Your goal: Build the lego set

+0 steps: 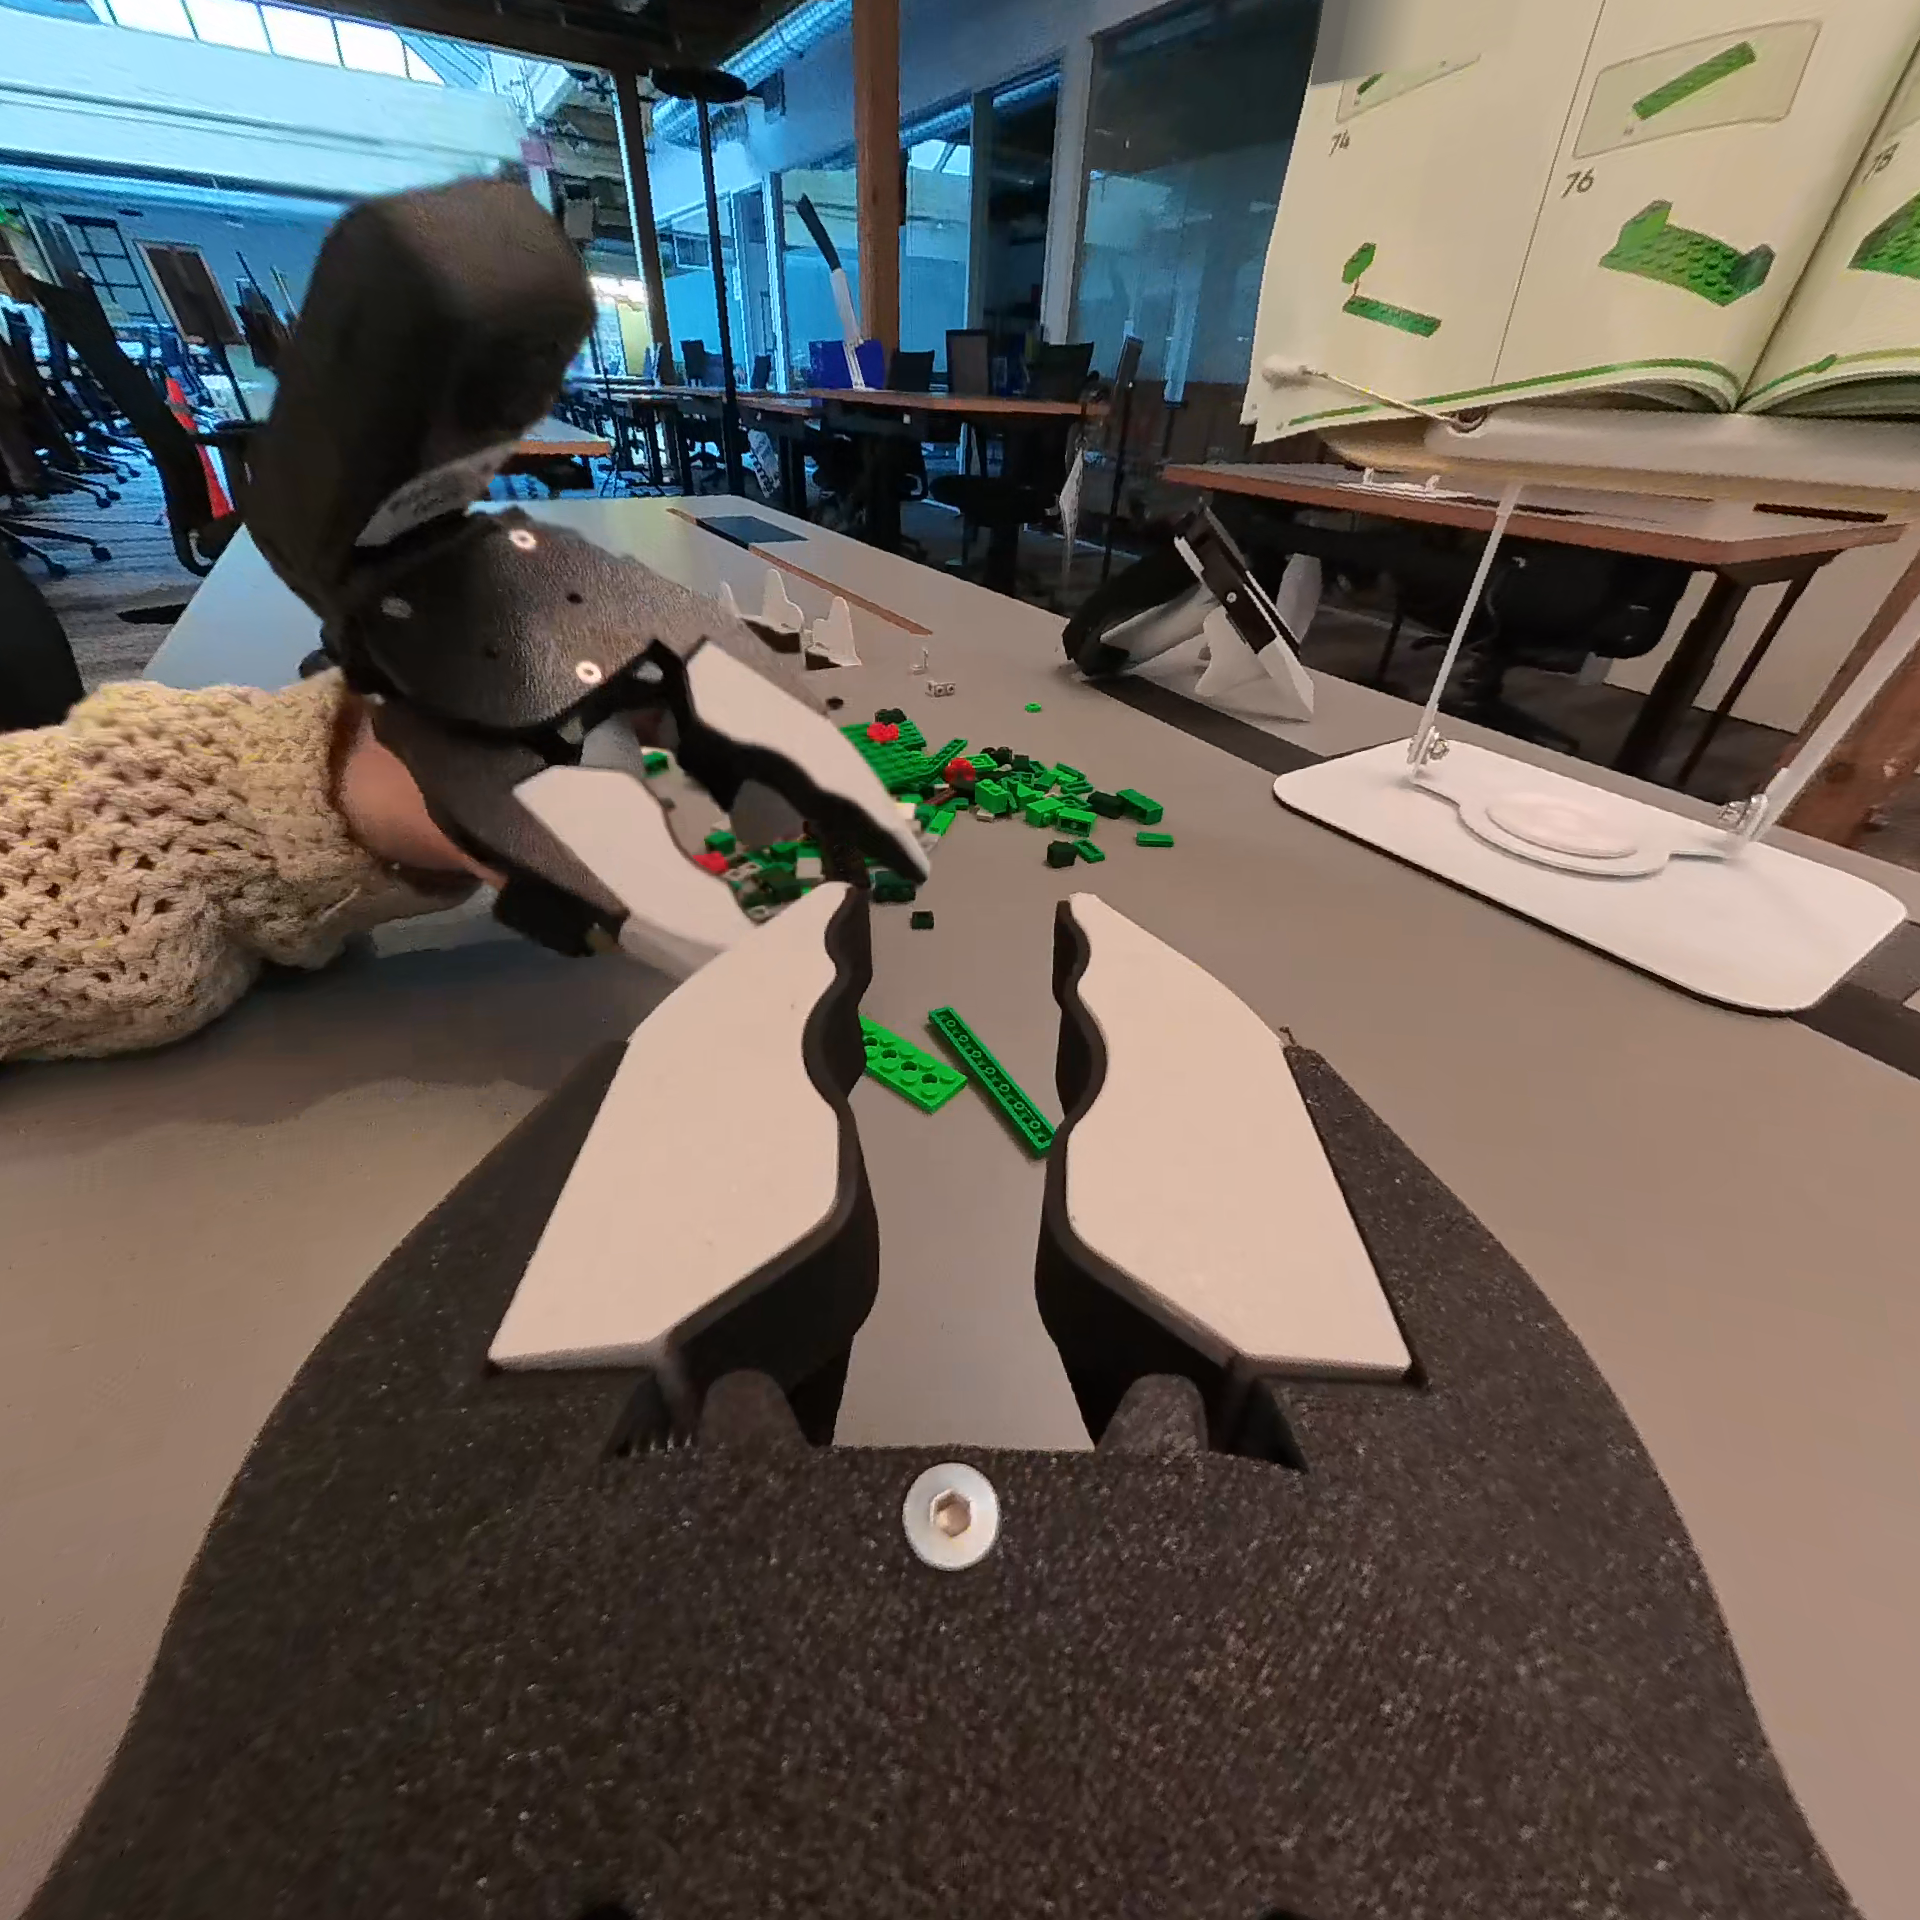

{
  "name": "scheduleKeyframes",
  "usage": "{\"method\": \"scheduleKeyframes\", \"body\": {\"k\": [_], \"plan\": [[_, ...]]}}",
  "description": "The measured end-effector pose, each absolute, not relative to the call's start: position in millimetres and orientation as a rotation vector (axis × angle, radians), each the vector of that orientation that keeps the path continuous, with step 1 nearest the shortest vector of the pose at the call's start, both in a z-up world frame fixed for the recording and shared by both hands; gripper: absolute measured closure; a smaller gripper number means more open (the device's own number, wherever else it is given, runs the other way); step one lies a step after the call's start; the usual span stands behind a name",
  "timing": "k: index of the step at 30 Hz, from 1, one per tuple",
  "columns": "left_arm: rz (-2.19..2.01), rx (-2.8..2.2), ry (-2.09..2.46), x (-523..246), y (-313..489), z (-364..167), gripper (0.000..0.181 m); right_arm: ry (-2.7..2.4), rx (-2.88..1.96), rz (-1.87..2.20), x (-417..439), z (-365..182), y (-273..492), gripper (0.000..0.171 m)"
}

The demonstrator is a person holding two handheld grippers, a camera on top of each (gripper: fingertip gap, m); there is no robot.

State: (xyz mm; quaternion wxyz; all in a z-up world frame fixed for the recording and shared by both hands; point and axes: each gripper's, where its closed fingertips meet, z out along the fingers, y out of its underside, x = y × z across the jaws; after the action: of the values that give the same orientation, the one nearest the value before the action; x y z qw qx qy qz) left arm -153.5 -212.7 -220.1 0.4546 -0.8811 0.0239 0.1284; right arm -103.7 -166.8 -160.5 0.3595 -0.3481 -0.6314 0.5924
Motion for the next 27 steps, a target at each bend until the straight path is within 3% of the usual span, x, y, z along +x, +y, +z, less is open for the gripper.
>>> {"method": "scheduleKeyframes", "body": {"k": [14, 19, 27], "plan": [[0.022, -2.342, -0.038, -144, -223, -255, 0.147, -1.648, -0.910, 1.530, -105, -163, -168, 0.140], [0.031, -2.347, -0.057, -147, -225, -255, 0.164, -1.648, -0.924, 1.535, -106, -163, -167, 0.141], [-0.012, -2.339, 0.025, -134, -220, -255, 0.165, -1.639, -0.911, 1.520, -106, -162, -167, 0.142]]}}
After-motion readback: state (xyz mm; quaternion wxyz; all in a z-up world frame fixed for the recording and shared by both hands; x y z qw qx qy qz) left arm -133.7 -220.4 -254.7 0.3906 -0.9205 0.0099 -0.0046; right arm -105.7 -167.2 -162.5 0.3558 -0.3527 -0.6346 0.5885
